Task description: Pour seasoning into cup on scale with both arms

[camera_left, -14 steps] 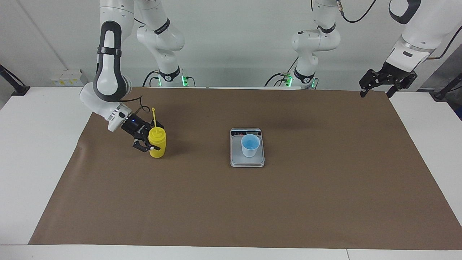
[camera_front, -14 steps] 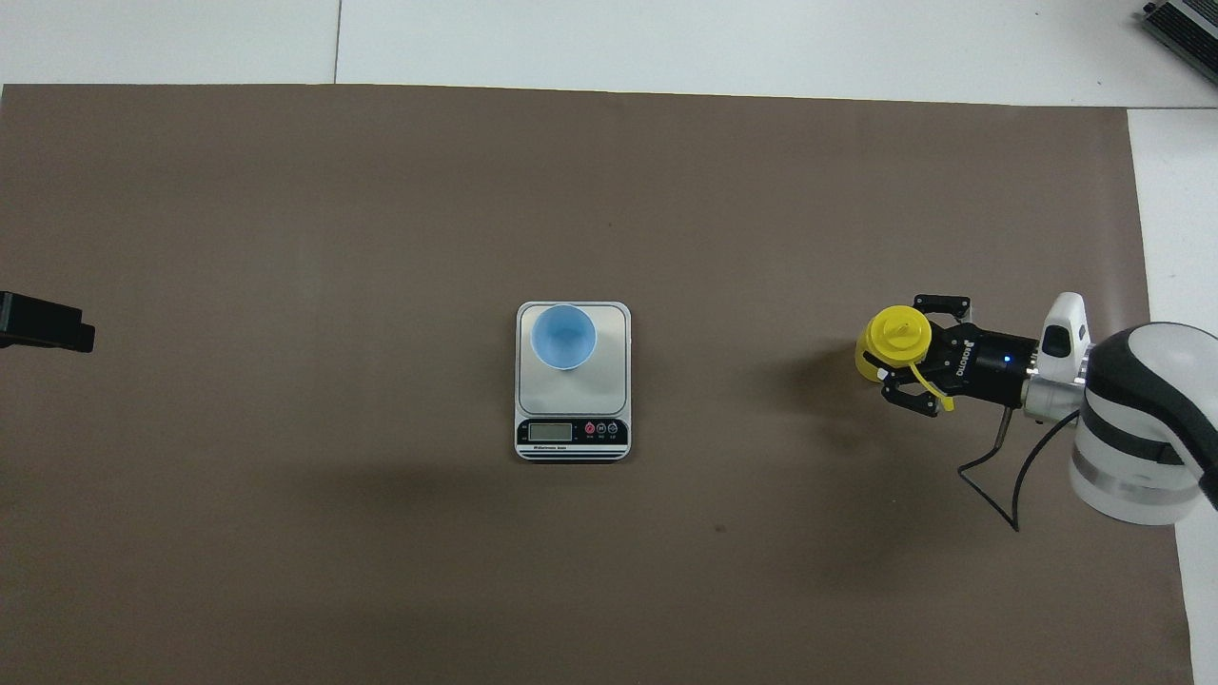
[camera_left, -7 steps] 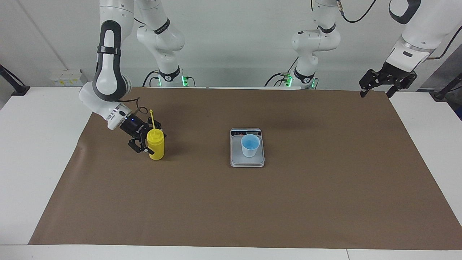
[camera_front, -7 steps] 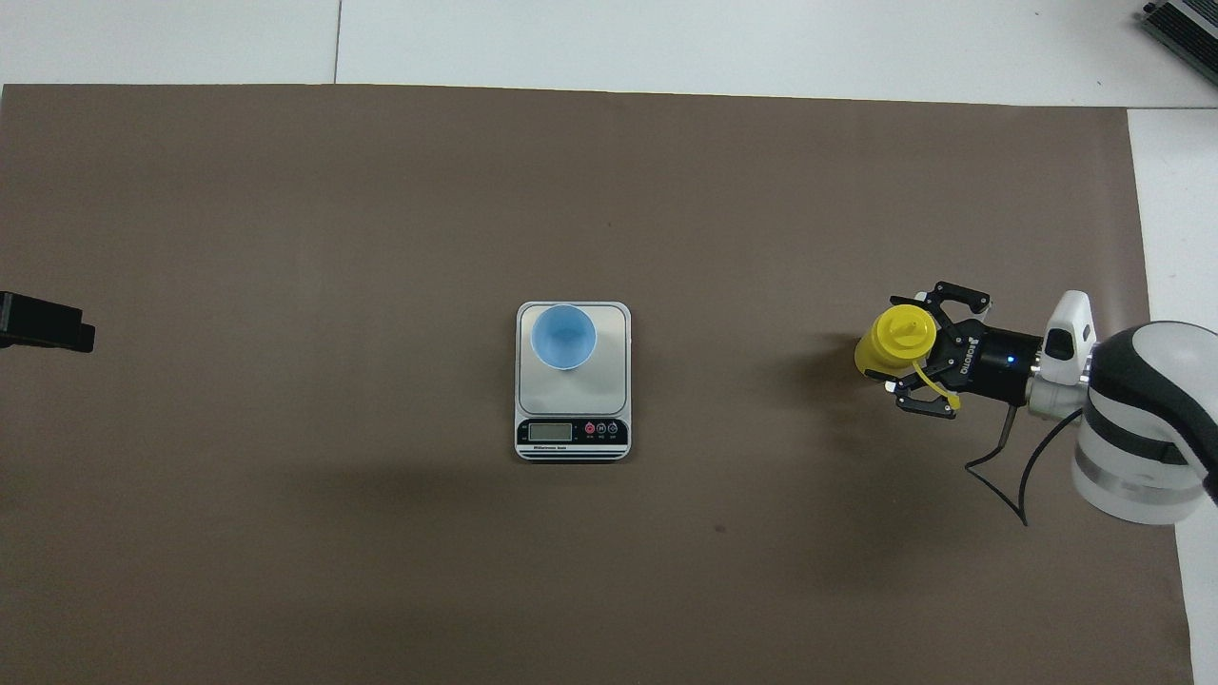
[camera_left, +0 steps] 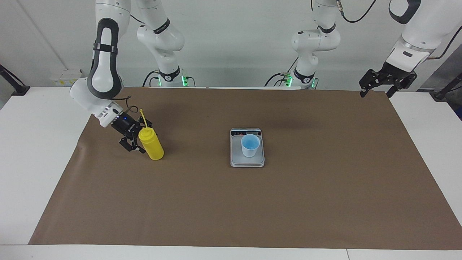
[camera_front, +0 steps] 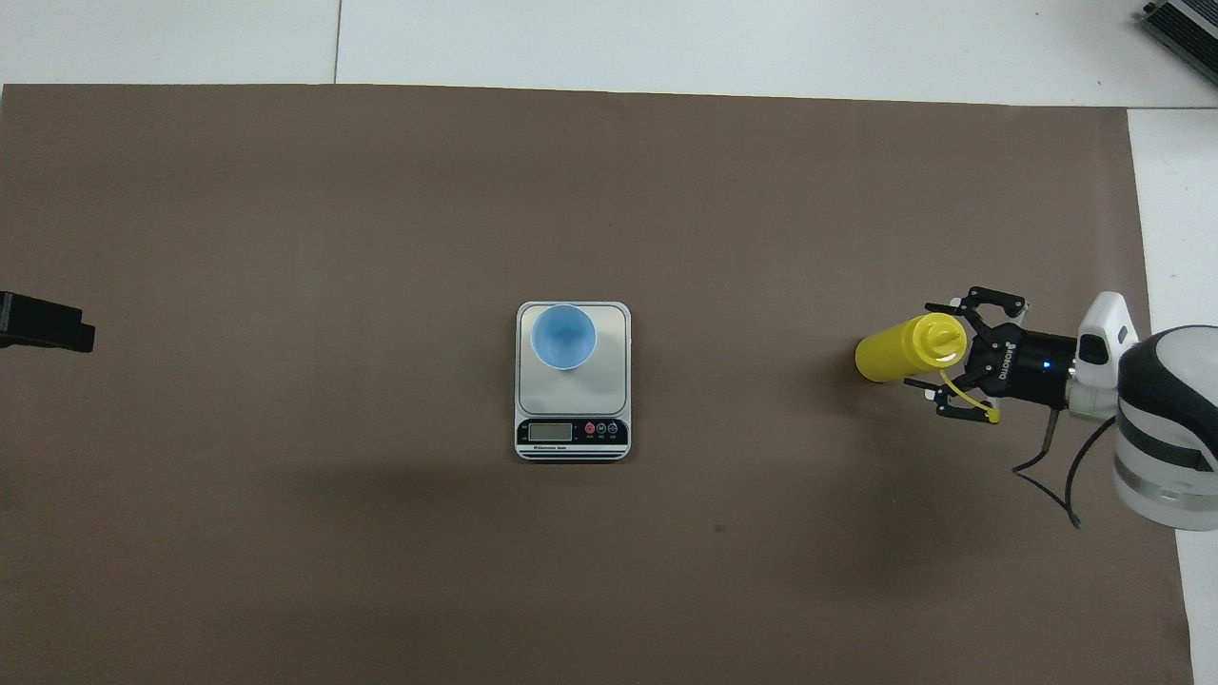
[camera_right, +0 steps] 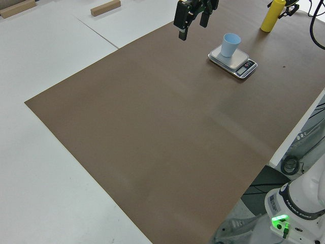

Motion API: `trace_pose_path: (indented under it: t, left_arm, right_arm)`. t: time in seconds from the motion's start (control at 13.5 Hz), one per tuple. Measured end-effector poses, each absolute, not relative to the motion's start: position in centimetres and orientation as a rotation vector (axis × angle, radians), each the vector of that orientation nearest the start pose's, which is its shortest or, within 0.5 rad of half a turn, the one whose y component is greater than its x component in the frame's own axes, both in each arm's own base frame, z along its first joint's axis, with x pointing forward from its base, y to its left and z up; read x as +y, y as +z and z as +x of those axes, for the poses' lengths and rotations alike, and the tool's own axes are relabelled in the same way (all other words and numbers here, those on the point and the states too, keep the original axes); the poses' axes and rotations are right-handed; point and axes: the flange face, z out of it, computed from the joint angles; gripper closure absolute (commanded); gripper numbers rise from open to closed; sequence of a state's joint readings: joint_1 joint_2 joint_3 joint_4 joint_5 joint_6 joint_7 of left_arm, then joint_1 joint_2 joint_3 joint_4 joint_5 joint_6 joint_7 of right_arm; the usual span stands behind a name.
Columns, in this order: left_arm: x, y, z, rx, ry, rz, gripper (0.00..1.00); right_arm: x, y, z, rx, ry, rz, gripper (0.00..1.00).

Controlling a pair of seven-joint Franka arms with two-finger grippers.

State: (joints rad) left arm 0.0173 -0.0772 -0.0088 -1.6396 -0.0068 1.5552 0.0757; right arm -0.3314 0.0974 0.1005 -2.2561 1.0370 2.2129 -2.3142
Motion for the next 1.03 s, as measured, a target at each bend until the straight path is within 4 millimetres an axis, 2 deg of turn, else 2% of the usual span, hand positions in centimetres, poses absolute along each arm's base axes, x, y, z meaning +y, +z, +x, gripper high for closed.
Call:
trace_pose_path:
  t: [0.22, 0.44, 0.67, 0.89, 1.03]
  left_arm:
    - [0.4, 63.2, 52.8, 0.106, 0.011, -3.146, 0.00]
    - [0.4, 63.3, 52.8, 0.106, 0.011, -3.146, 0.00]
    - [0.4, 63.3, 52.8, 0.106, 0.011, -3.146, 0.00]
    - [0.4, 63.3, 52.8, 0.106, 0.011, -3.146, 0.00]
    - [0.4, 63.3, 52.8, 0.106, 0.011, -3.146, 0.00]
  right_arm:
    - [-11.0, 33.8, 52.0, -1.821, -0.895, -2.023, 0.00]
    - [-12.3, 36.7, 52.5, -1.988, -0.834, -2.009, 0.00]
    - [-13.1, 40.5, 54.0, -2.117, -0.811, -2.012, 0.00]
    - [-12.6, 44.5, 54.7, -2.058, -0.710, -2.158, 0.00]
    - [-10.7, 46.1, 54.5, -1.969, -0.635, -2.241, 0.00]
